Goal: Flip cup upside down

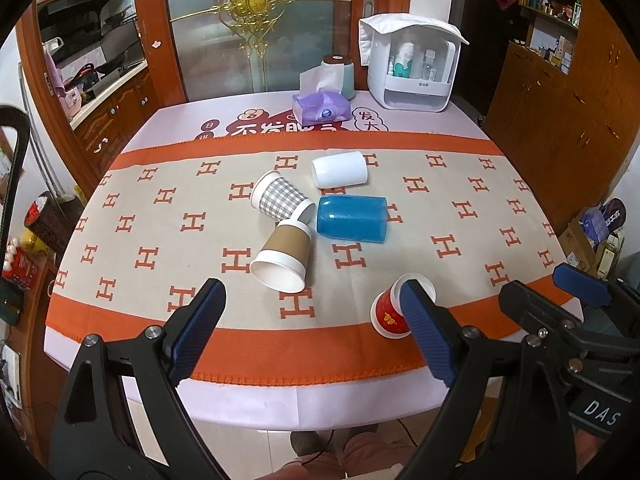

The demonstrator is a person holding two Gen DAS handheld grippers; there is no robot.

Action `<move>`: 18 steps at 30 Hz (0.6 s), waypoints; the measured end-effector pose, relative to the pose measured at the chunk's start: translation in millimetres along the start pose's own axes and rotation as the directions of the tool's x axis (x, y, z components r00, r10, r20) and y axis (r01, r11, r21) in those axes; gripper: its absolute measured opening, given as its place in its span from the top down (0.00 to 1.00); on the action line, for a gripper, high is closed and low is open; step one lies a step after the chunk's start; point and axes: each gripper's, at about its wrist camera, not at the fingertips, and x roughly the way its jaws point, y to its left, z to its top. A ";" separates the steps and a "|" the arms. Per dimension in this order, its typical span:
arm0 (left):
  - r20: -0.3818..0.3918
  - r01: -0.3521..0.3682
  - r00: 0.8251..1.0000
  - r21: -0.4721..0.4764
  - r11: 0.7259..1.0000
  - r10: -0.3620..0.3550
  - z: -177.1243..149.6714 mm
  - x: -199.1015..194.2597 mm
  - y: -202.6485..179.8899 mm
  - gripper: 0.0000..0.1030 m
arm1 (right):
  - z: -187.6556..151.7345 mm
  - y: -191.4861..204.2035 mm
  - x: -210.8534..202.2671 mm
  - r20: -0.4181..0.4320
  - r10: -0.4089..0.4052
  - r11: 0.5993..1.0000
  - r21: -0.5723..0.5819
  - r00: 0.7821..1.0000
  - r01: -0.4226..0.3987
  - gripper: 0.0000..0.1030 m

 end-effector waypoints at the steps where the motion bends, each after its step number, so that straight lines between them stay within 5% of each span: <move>1: 0.001 0.000 1.000 0.000 1.000 0.000 0.2 0.1 -0.6 0.15 | 0.6 -0.2 -0.4 0.002 -0.001 1.000 0.000 1.000 0.001 0.23; 18: -0.005 0.000 1.000 0.000 1.000 0.000 0.6 2.1 -4.0 0.15 | 2.4 -4.6 -0.8 0.003 0.000 1.000 -0.002 1.000 0.000 0.23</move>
